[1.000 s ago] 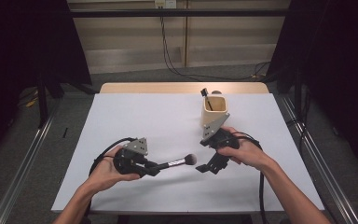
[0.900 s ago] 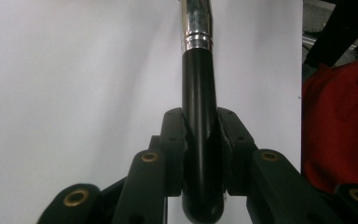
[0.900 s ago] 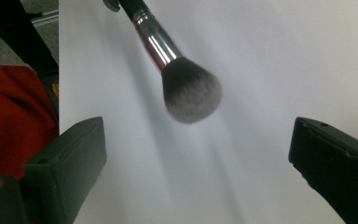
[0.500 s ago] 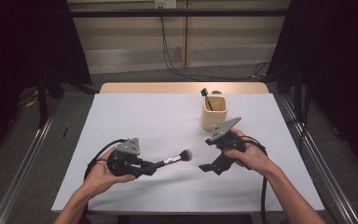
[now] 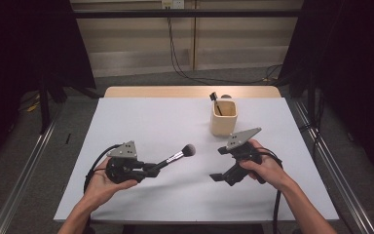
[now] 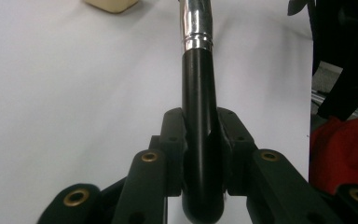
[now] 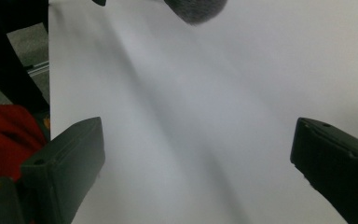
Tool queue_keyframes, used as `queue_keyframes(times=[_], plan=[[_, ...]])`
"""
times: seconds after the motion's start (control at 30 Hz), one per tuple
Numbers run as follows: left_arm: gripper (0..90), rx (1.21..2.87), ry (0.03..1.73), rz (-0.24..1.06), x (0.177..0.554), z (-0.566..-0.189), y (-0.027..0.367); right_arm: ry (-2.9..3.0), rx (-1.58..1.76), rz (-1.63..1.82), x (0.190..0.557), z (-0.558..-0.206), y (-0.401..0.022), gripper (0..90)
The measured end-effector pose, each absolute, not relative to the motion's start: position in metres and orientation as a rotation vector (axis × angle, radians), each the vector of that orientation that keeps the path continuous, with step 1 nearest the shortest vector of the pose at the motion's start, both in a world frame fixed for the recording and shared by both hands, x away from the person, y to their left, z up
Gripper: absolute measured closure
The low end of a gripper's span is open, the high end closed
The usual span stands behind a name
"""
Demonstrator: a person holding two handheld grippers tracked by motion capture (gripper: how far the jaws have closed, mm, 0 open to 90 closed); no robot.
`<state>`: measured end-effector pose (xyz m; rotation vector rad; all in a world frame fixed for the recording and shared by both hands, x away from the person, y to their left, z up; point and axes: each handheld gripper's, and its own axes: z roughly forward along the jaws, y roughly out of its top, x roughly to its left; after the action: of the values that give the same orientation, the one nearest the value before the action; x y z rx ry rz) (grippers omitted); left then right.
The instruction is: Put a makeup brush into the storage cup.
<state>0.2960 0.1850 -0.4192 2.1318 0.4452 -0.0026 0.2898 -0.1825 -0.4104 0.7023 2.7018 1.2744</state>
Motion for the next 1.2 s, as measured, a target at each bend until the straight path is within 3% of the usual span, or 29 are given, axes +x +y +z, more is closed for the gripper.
queue_keyframes(times=[0.13, 0.33, 1.2], plan=[[74.4, 2.099, 0.443, 0.002, 0.295, -0.422, 0.186, 2.707, 0.715, 1.308, 0.288, -0.412, -0.182, 7.0], [74.4, 2.05, 0.442, 0.008, 0.293, -0.424, 0.185, 2.693, 0.714, 1.379, 0.283, -0.416, -0.178, 0.0], [74.3, 1.847, 0.438, 0.066, 0.286, -0.425, 0.18, 2.391, 0.63, 1.645, 0.277, -0.424, -0.167, 0.4]])
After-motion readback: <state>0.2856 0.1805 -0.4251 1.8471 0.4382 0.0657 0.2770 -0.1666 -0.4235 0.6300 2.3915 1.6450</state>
